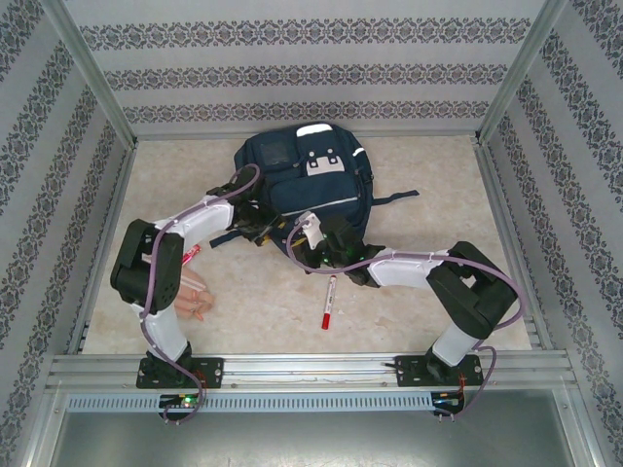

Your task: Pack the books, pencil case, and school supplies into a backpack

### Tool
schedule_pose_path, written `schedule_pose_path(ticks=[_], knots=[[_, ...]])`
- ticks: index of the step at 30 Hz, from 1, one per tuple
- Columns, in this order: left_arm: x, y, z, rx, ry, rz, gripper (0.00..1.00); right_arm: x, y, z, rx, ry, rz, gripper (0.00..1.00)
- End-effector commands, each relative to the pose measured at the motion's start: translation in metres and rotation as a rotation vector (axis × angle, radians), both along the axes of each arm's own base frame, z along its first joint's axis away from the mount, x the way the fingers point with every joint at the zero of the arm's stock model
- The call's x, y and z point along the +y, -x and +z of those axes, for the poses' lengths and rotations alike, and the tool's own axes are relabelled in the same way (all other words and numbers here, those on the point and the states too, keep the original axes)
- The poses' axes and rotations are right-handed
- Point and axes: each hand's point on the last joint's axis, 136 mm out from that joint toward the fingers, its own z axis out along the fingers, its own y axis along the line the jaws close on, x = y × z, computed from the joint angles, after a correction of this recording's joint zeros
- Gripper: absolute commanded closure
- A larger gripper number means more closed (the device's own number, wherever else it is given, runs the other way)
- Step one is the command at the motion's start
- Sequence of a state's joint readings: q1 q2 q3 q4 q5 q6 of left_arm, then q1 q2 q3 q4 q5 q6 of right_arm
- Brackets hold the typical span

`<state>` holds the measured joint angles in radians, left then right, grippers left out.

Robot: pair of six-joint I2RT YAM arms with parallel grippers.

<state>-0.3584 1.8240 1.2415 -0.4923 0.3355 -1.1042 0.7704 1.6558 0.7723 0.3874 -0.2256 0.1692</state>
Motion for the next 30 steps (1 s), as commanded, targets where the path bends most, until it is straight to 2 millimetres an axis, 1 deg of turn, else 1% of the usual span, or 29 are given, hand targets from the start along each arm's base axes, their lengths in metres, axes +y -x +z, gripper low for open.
schedule_pose_path(ticks=[1,3,4,6,10,12,15,17,19,21,22,24,26,27,29,30], knots=[[0.017,-0.013,0.005,-0.036,-0.136,-0.033,0.72,-0.003,0.007,0.010,0.013,0.009,-0.005,1.00],[0.024,-0.016,0.012,-0.063,-0.184,-0.055,0.92,-0.013,0.013,0.005,0.071,0.040,-0.016,1.00],[0.027,-0.017,0.015,-0.076,-0.205,-0.068,1.00,-0.021,0.014,0.001,0.107,0.057,-0.036,1.00],[0.034,-0.019,0.018,-0.093,-0.246,-0.094,1.00,-0.036,0.018,-0.005,0.188,0.092,-0.065,1.00],[0.042,-0.023,0.018,-0.100,-0.256,-0.135,1.00,-0.083,0.019,-0.017,0.399,0.181,-0.189,1.00],[0.043,-0.028,0.016,-0.115,-0.241,-0.154,1.00,-0.100,0.021,-0.020,0.491,0.210,-0.224,1.00],[0.043,-0.037,0.015,-0.141,-0.210,-0.176,1.00,-0.121,0.022,-0.024,0.585,0.261,-0.254,1.00],[0.043,-0.045,0.016,-0.166,-0.183,-0.188,1.00,-0.138,0.017,-0.030,0.618,0.297,-0.310,1.00],[0.039,-0.056,0.020,-0.192,-0.150,-0.223,1.00,-0.157,0.008,-0.034,0.628,0.322,-0.383,1.00],[0.036,-0.063,0.020,-0.196,-0.148,-0.281,1.00,-0.168,-0.004,-0.033,0.594,0.349,-0.426,1.00],[0.035,-0.066,0.020,-0.191,-0.165,-0.313,1.00,-0.172,-0.009,-0.031,0.566,0.365,-0.432,1.00],[0.039,-0.070,0.012,-0.151,-0.201,-0.342,1.00,-0.171,-0.018,-0.024,0.505,0.373,-0.418,1.00],[0.039,-0.075,0.005,-0.135,-0.215,-0.364,1.00,-0.163,-0.022,-0.015,0.463,0.345,-0.385,1.00],[0.039,-0.080,0.004,-0.137,-0.223,-0.362,0.96,-0.154,-0.023,-0.009,0.445,0.309,-0.351,1.00],[0.038,-0.089,0.003,-0.153,-0.228,-0.356,0.79,-0.128,-0.022,0.003,0.445,0.190,-0.265,1.00],[0.038,-0.093,0.005,-0.158,-0.228,-0.336,0.63,-0.113,-0.020,0.010,0.459,0.113,-0.223,1.00]])
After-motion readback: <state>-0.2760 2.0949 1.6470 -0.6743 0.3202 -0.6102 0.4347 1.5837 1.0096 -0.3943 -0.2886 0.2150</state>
